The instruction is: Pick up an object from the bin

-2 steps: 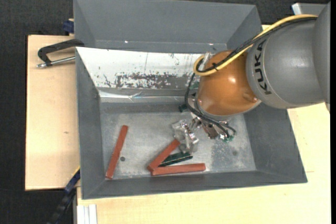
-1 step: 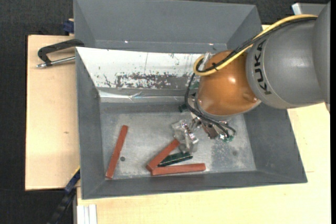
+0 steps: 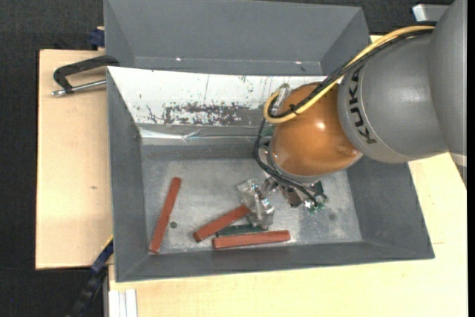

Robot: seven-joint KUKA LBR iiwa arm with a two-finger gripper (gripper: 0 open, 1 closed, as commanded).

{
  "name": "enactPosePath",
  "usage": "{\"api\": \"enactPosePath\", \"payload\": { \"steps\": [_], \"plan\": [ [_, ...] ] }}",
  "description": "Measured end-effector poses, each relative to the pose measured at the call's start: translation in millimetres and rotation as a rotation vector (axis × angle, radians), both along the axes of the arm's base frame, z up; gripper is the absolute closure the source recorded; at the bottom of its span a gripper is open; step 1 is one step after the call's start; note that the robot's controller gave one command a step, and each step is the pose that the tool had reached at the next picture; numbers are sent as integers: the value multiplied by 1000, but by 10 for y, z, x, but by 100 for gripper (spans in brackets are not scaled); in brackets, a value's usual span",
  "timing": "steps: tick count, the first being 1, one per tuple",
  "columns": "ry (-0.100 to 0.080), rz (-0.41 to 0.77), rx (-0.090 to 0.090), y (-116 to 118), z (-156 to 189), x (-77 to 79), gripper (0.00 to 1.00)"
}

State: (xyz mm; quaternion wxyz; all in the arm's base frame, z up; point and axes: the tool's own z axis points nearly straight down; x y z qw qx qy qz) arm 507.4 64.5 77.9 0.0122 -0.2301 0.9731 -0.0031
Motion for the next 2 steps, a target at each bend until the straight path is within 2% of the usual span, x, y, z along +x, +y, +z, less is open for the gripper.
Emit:
{"api": "enactPosePath", "payload": {
  "steps": [1, 2],
  "plan": [
    [26, 43, 2, -58, 465, -119, 100],
    [19, -4, 5, 455, -40, 472, 0]
  ]
}}
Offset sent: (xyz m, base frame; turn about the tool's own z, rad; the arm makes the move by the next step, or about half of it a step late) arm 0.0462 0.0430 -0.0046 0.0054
